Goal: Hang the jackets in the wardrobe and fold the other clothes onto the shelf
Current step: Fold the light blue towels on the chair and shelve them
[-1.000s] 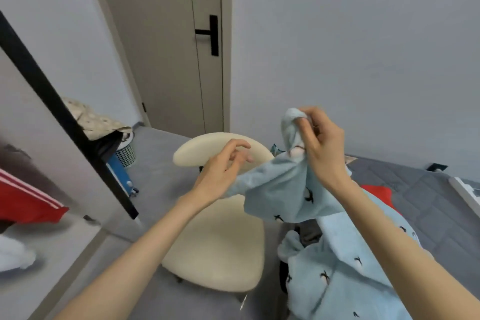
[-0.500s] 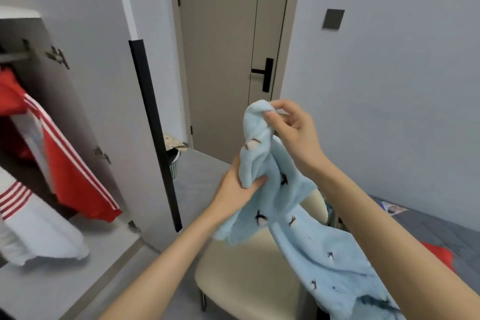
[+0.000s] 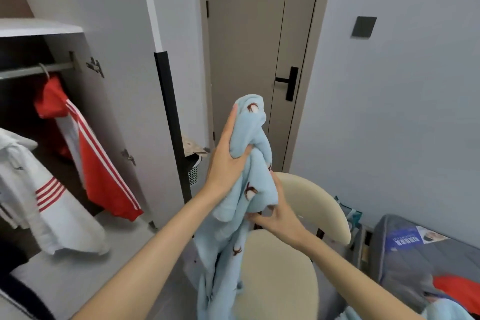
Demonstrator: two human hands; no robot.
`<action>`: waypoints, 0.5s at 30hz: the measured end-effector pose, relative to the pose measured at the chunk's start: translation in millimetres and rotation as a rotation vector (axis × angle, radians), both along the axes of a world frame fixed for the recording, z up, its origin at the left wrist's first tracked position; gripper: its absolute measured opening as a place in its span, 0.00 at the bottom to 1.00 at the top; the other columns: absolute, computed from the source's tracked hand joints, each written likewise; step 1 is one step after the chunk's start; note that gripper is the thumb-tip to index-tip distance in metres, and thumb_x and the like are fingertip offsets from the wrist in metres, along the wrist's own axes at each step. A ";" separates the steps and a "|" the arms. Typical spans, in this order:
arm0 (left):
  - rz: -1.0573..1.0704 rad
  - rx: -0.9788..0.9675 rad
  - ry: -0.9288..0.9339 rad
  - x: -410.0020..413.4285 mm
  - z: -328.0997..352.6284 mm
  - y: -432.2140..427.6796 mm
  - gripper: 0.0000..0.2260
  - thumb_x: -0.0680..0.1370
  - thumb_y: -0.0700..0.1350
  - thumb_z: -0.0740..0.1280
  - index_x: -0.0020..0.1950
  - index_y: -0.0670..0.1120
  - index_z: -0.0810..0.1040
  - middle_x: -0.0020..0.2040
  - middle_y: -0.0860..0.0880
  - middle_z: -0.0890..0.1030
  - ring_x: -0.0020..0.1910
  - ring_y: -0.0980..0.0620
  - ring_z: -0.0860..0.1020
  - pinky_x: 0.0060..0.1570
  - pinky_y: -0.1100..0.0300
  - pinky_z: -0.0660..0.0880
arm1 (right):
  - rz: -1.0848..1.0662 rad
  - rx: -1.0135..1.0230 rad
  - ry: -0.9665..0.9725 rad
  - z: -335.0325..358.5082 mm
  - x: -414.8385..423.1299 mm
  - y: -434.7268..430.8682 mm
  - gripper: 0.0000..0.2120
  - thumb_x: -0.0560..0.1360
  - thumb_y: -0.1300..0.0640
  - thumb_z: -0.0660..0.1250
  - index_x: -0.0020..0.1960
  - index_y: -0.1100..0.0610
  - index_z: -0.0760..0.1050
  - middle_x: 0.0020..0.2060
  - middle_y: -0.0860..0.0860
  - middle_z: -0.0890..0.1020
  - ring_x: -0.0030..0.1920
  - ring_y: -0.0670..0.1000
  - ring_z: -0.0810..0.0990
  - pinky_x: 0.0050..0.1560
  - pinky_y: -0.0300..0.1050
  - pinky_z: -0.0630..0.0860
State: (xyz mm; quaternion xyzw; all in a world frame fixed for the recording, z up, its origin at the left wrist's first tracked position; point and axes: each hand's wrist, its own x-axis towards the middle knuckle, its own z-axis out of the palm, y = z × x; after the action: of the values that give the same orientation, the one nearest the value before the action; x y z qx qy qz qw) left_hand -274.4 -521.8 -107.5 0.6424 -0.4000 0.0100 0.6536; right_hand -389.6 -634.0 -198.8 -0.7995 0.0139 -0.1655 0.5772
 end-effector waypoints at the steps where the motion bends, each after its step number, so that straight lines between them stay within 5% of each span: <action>1: -0.001 -0.011 0.002 0.4 4.6 -0.2 0.32 0.80 0.39 0.64 0.73 0.65 0.53 0.76 0.61 0.61 0.72 0.66 0.61 0.71 0.65 0.62 | -0.025 0.019 -0.042 0.6 8.6 7.2 0.42 0.72 0.55 0.74 0.77 0.47 0.51 0.71 0.42 0.66 0.69 0.44 0.70 0.61 0.48 0.77; 5: 0.054 0.023 -0.019 11.7 16.2 13.1 0.32 0.80 0.41 0.65 0.75 0.64 0.52 0.70 0.71 0.61 0.69 0.72 0.62 0.62 0.77 0.63 | -0.101 0.095 -0.133 15.6 31.8 23.6 0.22 0.77 0.55 0.65 0.70 0.53 0.64 0.63 0.40 0.74 0.63 0.40 0.74 0.58 0.34 0.73; 10: -0.007 0.071 0.119 26.7 21.3 51.0 0.38 0.77 0.57 0.64 0.77 0.61 0.41 0.58 0.84 0.64 0.60 0.80 0.66 0.56 0.77 0.69 | -0.280 0.130 -0.250 49.6 46.9 16.8 0.11 0.81 0.62 0.60 0.62 0.56 0.72 0.48 0.52 0.81 0.48 0.45 0.78 0.50 0.45 0.77; 13: -0.014 0.087 0.189 21.5 1.9 71.0 0.50 0.64 0.73 0.66 0.75 0.63 0.38 0.72 0.72 0.57 0.70 0.70 0.62 0.64 0.71 0.66 | -0.325 0.157 -0.348 83.0 62.1 10.3 0.04 0.80 0.60 0.63 0.55 0.57 0.73 0.37 0.44 0.77 0.38 0.43 0.74 0.42 0.42 0.74; 15: -0.034 0.181 0.195 14.6 -20.0 77.3 0.56 0.59 0.74 0.70 0.75 0.64 0.39 0.78 0.60 0.51 0.75 0.60 0.57 0.72 0.58 0.61 | -0.363 0.187 -0.371 101.5 72.9 7.5 0.04 0.78 0.58 0.66 0.48 0.55 0.70 0.31 0.39 0.73 0.33 0.40 0.70 0.36 0.37 0.72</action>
State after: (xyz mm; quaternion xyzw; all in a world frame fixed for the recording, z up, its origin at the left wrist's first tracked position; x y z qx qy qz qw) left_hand -259.8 -444.6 -127.5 0.6900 -0.3444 -0.0998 0.6288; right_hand -316.7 -626.4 -97.3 -0.6833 0.0662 -0.4076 0.6021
